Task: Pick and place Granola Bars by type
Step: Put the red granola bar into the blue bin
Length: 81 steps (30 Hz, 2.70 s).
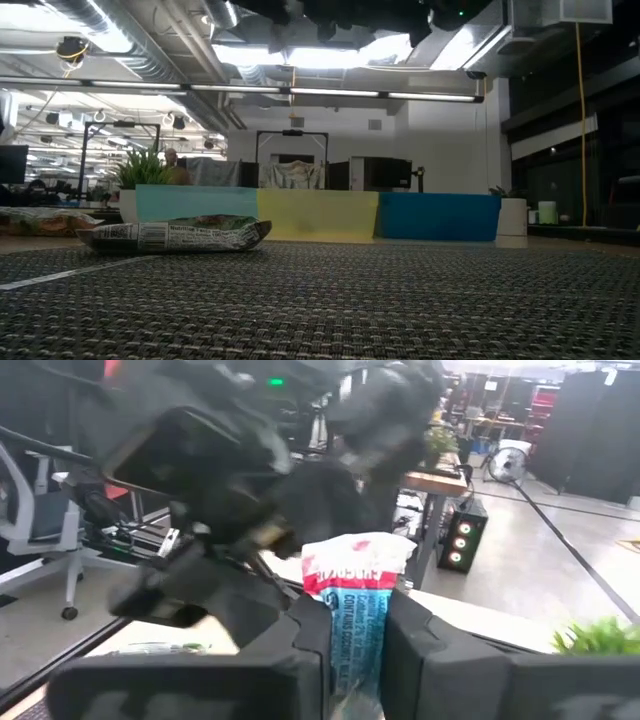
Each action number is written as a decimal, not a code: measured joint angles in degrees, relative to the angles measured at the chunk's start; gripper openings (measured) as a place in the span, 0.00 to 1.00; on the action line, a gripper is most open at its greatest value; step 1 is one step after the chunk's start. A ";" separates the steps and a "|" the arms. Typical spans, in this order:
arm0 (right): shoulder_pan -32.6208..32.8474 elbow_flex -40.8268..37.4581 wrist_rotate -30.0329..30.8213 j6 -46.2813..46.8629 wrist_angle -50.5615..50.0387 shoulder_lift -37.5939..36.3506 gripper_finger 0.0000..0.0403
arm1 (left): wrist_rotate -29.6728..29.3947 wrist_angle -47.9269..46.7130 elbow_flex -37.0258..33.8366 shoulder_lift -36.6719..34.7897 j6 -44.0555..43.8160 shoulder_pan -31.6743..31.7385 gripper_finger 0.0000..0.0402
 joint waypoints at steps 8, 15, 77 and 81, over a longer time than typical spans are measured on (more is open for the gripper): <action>-5.25 -0.07 0.45 -1.72 -9.53 -6.00 0.11 | -6.37 -2.57 0.02 -1.80 -2.24 -3.09 0.52; -10.00 0.04 6.71 -2.52 -26.58 -19.97 0.12 | -5.85 -7.11 0.02 -2.45 -9.20 -2.92 0.54; -26.48 -0.04 19.19 -2.74 -56.28 2.77 0.11 | -4.21 -7.48 0.02 -2.23 -11.84 -1.15 0.53; -26.48 -0.04 18.50 -2.74 -55.56 4.52 0.13 | -3.75 -7.49 0.02 -2.25 -12.07 -1.15 0.53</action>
